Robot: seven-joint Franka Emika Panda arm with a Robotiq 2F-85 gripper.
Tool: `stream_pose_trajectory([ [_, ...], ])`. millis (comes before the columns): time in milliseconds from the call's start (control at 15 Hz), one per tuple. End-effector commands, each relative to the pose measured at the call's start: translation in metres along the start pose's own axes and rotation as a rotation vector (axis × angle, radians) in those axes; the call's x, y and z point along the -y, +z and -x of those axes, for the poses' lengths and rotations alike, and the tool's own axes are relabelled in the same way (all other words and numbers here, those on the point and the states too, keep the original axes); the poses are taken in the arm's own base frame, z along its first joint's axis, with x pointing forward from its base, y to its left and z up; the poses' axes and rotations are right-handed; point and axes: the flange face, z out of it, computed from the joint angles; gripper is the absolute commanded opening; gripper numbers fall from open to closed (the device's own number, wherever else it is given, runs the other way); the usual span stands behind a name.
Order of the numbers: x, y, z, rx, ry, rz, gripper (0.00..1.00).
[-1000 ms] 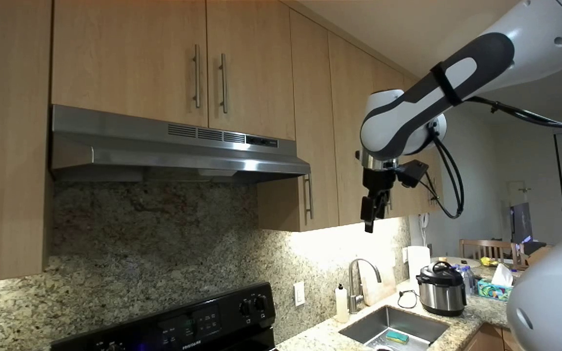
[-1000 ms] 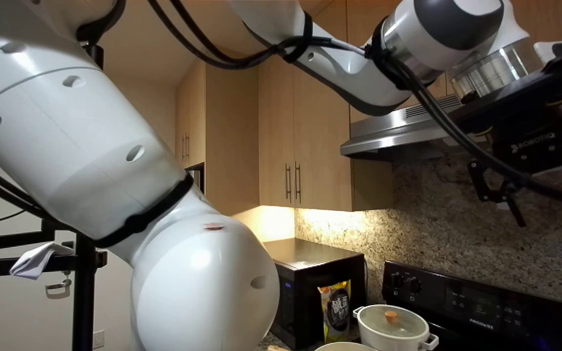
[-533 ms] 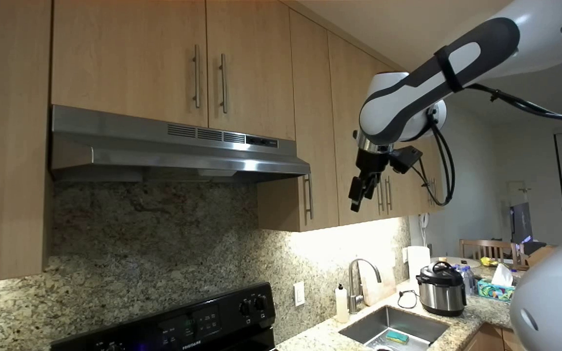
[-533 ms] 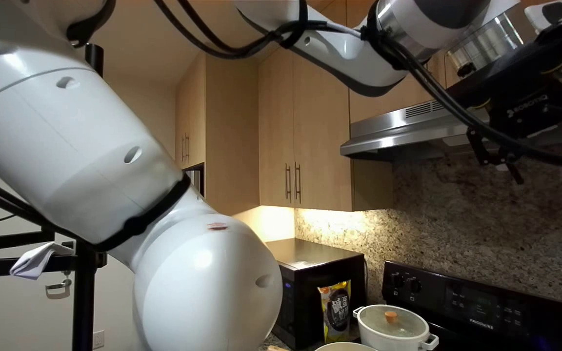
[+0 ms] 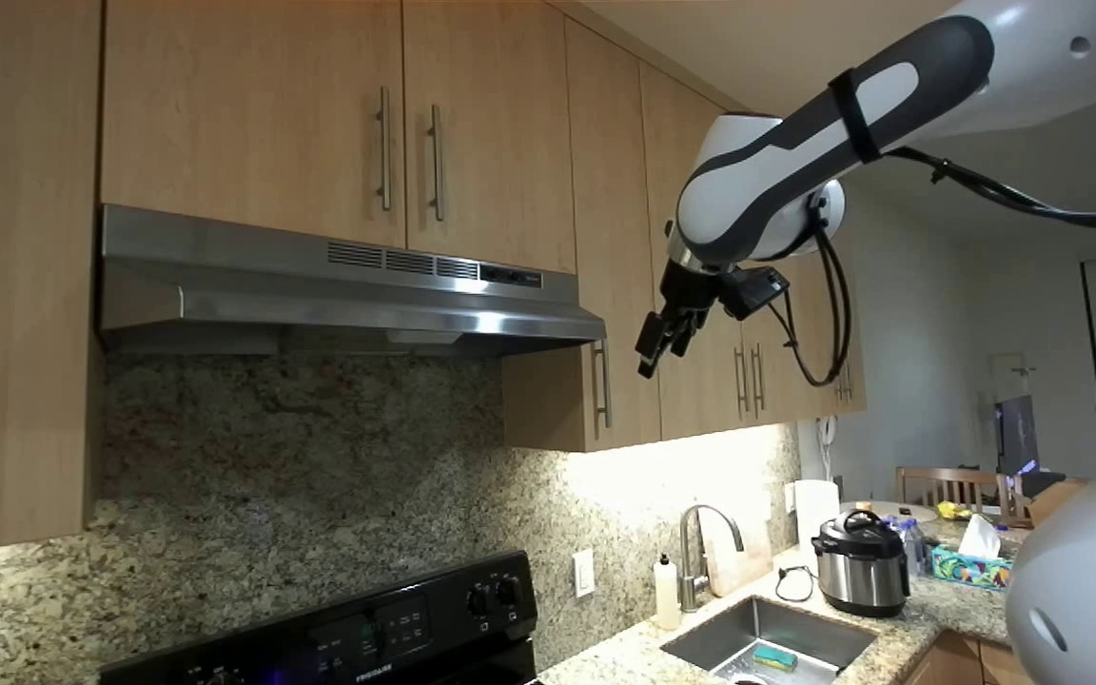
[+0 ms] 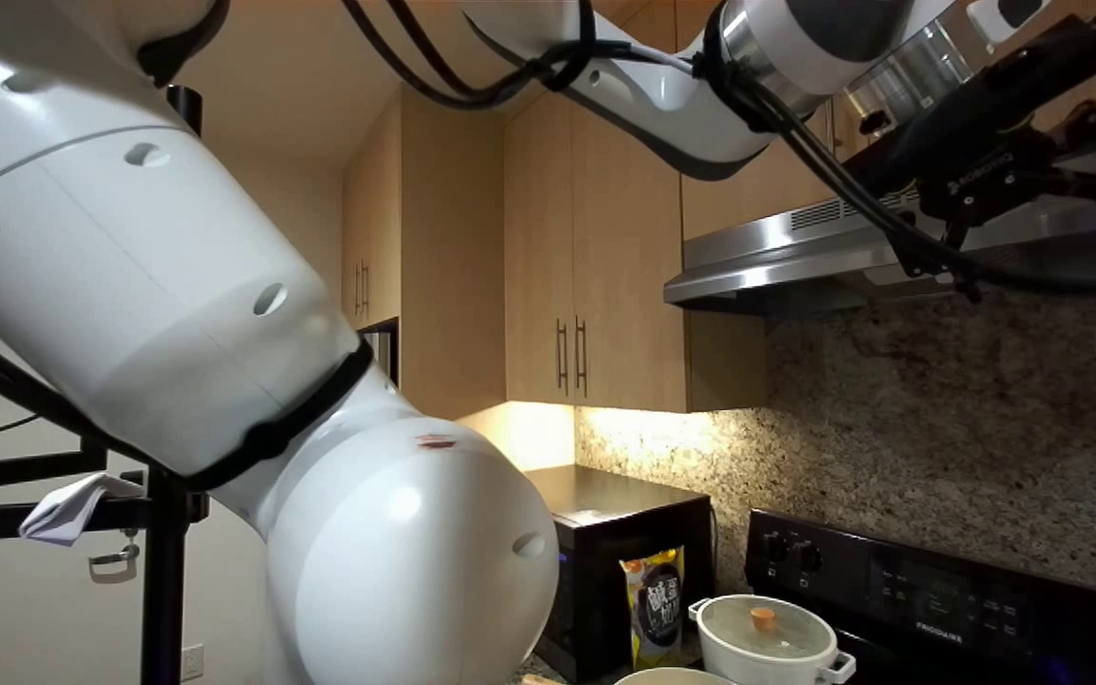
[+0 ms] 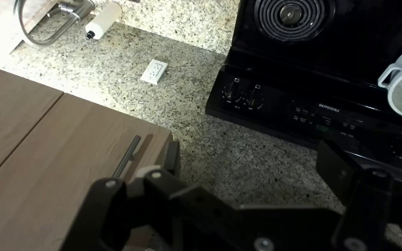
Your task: Turn on the stove light
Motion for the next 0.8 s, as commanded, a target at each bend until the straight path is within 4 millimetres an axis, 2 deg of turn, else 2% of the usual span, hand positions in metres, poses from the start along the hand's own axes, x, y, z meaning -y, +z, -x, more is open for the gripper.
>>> stream_pose_trajectory([
  [0, 0.000, 0.000, 0.000, 0.002, 0.000, -0.001, 1.00],
  [333, -0.007, 0.000, 0.009, 0.016, 0.036, 0.019, 1.00],
  [533, -0.014, -0.009, 0.002, -0.009, 0.086, 0.060, 1.00],
  [733, -0.012, -0.018, -0.010, -0.029, 0.094, 0.088, 1.00],
])
